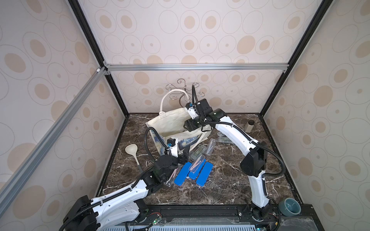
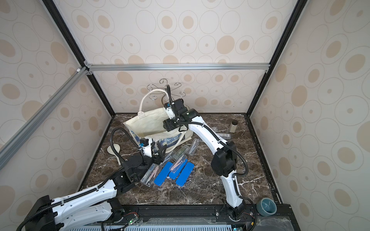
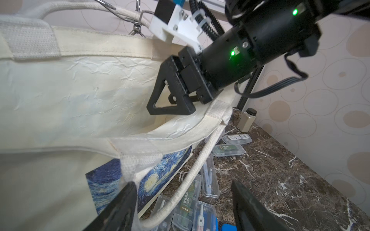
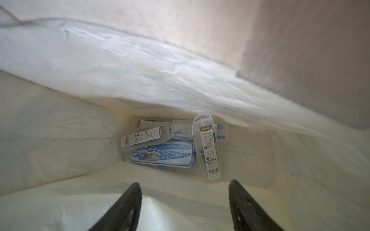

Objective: Put the compass set into the canvas bag
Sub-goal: Place the compass set in the canvas bag, then pick up the compass set from the compass set.

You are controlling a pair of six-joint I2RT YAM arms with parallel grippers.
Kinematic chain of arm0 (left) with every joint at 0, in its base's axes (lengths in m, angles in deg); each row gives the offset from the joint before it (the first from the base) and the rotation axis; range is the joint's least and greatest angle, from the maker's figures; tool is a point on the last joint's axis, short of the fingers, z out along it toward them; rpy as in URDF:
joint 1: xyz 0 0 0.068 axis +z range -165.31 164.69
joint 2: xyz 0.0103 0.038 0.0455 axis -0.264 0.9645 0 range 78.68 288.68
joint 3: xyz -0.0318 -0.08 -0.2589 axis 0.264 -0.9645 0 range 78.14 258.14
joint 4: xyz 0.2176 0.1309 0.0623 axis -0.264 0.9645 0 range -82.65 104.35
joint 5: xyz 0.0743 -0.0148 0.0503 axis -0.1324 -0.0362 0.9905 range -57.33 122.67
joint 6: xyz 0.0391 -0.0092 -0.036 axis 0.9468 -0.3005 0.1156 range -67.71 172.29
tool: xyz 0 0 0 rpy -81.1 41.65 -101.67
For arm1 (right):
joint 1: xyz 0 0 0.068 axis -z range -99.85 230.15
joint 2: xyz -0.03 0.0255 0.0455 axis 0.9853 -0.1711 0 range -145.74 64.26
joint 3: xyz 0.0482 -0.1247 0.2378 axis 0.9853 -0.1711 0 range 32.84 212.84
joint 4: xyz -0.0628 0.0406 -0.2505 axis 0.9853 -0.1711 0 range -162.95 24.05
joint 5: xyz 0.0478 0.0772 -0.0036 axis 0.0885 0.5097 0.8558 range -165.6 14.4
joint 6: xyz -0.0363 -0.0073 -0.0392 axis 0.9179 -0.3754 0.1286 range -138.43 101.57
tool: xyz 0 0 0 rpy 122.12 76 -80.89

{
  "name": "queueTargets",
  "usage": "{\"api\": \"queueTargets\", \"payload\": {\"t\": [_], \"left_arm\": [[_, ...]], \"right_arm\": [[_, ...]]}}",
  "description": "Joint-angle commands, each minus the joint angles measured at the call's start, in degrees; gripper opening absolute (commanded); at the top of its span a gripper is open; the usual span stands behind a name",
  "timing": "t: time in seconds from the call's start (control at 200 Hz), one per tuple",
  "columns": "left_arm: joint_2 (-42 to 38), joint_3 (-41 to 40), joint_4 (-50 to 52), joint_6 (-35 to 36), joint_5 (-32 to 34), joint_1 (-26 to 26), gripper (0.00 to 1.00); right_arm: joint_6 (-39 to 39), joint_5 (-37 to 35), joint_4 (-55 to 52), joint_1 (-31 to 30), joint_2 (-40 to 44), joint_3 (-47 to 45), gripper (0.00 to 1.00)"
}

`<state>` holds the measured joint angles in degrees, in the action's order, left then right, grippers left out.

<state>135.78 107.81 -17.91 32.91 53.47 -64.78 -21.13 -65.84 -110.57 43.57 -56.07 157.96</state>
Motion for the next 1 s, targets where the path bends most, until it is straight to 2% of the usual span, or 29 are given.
{"api": "queueTargets", "payload": {"t": [0.0,0.125,0.165,0.38,0.54,0.665,0.79,0.995], "left_arm": [[2.11,5.06,5.61,2.71,-1.33,0.52,0.8],[4.47,9.09,13.89,5.77,-4.29,0.51,0.92],[4.98,9.86,15.75,6.44,-5.48,0.5,0.99],[7.1,12.92,22.95,7.82,-9.71,0.32,1.0],[10.45,16.21,30.85,5.15,-10.25,-0.47,1.0],[13.02,16.65,32.62,4.54,-11.1,-2.46,0.99],[17.05,18.2,33.05,4.63,-11.42,-4.05,0.97],[24.42,22.05,34.24,2.68,-11.93,-4.8,0.94]], "right_arm": [[0.42,-1.43,-0.14,0.01,6.65,-0.04,0.79],[-0.29,-8.27,1.46,0.02,12.42,-6.17,0.95],[-0.5,-10.18,2.51,0.16,14.45,-8.78,1.0],[-3.98,-17.04,11.01,2.76,30.98,-29.18,1.0],[-6.73,-20.22,13.11,6.34,42.51,-42.63,1.0],[-9.15,-21.12,12.46,9.85,50.04,-51.67,1.0],[-10.68,-20.72,11.46,12.3,55.0,-58.33,1.0],[-11.88,-21.58,11.45,13.18,57.12,-65.18,1.0]]}}
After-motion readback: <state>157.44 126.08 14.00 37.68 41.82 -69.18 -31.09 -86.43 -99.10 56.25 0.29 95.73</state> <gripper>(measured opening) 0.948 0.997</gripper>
